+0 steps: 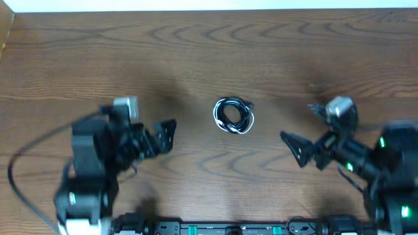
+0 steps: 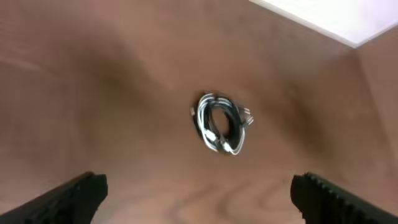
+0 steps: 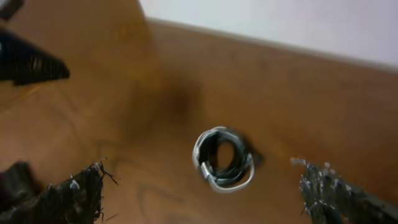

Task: Untangle cables
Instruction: 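Move the right gripper down onto the cable bundle center, then close the right gripper on a black cable in the bundle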

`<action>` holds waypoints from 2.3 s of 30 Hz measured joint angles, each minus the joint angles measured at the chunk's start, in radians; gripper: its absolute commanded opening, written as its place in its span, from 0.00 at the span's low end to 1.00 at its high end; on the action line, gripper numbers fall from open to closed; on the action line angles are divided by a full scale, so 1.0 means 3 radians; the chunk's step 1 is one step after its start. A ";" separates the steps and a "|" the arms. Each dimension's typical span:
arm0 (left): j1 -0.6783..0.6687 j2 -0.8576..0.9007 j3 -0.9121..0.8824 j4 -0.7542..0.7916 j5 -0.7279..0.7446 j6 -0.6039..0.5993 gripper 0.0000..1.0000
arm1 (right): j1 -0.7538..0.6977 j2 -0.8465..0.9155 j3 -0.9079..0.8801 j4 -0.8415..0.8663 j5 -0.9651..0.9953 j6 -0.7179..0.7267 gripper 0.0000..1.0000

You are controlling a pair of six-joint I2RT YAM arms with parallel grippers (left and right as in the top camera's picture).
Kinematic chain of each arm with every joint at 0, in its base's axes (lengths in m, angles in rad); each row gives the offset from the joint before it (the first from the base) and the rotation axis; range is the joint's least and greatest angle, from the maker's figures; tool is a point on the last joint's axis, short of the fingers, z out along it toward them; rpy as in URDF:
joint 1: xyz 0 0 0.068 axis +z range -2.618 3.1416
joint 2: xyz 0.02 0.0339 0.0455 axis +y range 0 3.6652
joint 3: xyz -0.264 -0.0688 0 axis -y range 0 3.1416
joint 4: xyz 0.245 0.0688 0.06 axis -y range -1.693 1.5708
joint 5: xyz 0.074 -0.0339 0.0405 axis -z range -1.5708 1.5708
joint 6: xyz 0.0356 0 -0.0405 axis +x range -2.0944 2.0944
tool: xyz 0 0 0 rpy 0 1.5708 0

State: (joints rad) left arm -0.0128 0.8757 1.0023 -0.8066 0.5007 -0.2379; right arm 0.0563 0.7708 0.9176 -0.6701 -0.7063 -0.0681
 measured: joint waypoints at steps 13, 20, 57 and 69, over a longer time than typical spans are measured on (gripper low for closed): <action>-0.0001 0.1231 0.0585 -0.0567 0.0752 0.0125 1.00 | 0.0116 0.1036 0.0278 -0.0308 -0.0999 0.0562 0.72; -0.0083 0.1232 0.0585 -0.0980 0.0132 0.0174 1.00 | 0.0760 0.1348 0.0280 -0.0224 -0.0052 0.1167 0.69; 0.0127 0.1265 0.0587 -0.1216 -0.0860 -0.0567 1.00 | 0.1909 0.3883 0.1806 -0.0520 0.1678 0.1067 0.53; 0.0127 0.1284 0.0587 -0.1212 -0.0881 -0.0568 1.00 | 0.1926 0.4234 0.1806 -0.0449 0.1876 0.1057 0.20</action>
State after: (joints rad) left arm 0.0254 1.2610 1.1786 -1.1702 0.2363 -0.4084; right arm 0.6342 2.0411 1.4593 -0.8047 -0.1436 0.2489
